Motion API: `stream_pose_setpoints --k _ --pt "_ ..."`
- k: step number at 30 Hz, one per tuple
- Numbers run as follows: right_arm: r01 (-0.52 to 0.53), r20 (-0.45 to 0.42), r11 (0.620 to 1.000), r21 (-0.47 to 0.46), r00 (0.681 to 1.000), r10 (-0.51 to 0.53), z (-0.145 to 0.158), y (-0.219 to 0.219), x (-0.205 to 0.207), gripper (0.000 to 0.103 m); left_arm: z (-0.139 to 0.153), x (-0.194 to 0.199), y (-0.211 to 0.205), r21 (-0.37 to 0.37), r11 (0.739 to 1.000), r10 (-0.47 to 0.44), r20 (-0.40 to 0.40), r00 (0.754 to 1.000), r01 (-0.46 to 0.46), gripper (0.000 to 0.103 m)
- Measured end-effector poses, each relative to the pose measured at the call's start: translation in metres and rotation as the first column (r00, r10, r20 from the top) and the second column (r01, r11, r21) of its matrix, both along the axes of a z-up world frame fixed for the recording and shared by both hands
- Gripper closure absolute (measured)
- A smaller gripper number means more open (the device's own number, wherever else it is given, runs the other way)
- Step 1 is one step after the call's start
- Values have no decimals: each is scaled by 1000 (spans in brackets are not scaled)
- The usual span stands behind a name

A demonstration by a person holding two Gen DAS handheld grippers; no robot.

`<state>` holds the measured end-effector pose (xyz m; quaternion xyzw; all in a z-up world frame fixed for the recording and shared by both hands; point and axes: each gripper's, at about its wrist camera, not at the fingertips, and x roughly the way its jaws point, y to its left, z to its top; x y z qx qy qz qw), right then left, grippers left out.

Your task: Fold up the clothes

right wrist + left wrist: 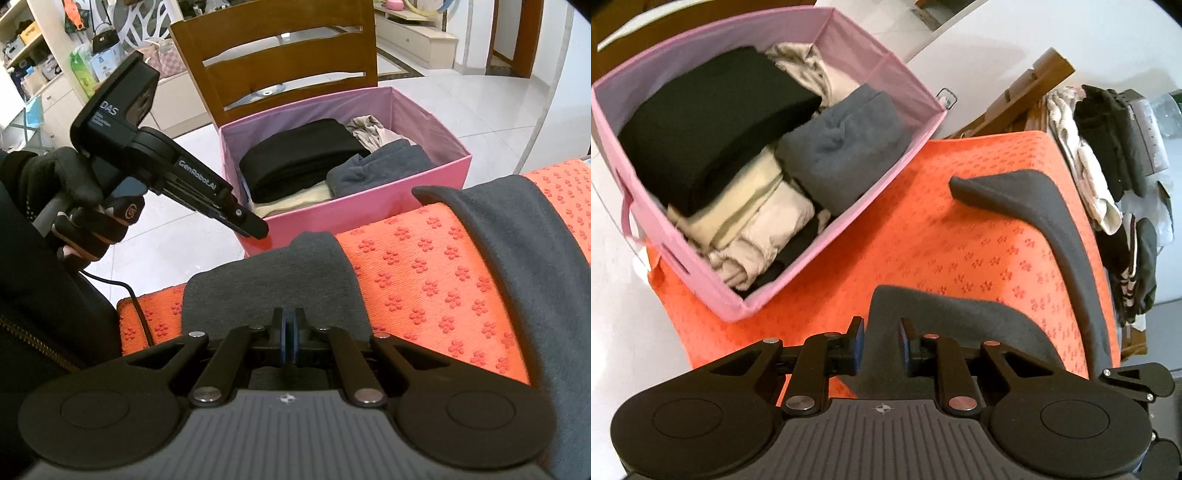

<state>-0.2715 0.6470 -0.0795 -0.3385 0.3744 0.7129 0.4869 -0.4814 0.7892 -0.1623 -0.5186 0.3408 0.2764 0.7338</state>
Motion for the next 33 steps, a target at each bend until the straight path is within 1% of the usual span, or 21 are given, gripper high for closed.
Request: stream_pose_setpoints --k 4,6,8,10,12,15,17,18,20,22,23,26,27,28,30,31,33 --pt "32 11 999 17 999 -32 5 -7 1 95 17 0 -4 79 995 -64 -30 998 66 82" --pt "36 26 999 32 999 -36 10 -14 0 94 28 1 -8 129 983 -125 -49 991 130 81" --pt "30 39 999 46 999 -32 14 -23 -4 93 41 5 -17 197 956 -205 -76 976 216 81" --pt "12 46 998 54 999 -14 17 -33 -10 91 54 8 -26 258 919 -279 -104 955 297 79" --pt "-9 53 998 59 999 5 19 -43 -18 90 64 11 -36 310 875 -348 -129 929 371 77" --pt "-24 55 998 66 998 20 19 -57 -28 89 77 16 -52 381 792 -444 -176 879 477 73" --pt "-24 57 997 74 998 20 19 -67 -35 86 82 19 -61 412 743 -489 -204 848 528 71" --pt "-23 59 997 79 998 18 18 -72 -38 83 85 21 -66 425 719 -510 -215 833 550 70" --pt "-23 66 996 90 998 17 18 -81 -44 79 90 24 -76 450 670 -548 -236 802 590 67" --pt "-22 67 995 97 998 16 17 -88 -49 76 94 27 -86 471 619 -585 -259 769 629 63" --pt "-21 66 995 99 998 14 15 -91 -51 76 95 30 -92 477 589 -607 -272 747 652 62" --pt "-26 91 995 92 996 17 8 -98 -57 77 95 36 -107 465 527 -664 -298 686 712 62" --pt "-21 110 995 97 994 10 6 -100 -58 78 95 38 -112 465 504 -679 -308 666 728 62" --pt "-17 130 995 103 992 4 5 -102 -59 87 96 39 -117 468 479 -693 -317 647 743 61" --pt "4 159 993 117 987 -23 2 -104 -59 99 96 40 -129 478 425 -719 -338 608 768 61" --pt "15 163 992 128 986 -36 3 -105 -58 101 96 41 -135 485 400 -729 -347 591 778 60" --pt "35 159 987 154 985 -60 7 -107 -55 101 96 43 -144 501 354 -739 -368 564 790 58"
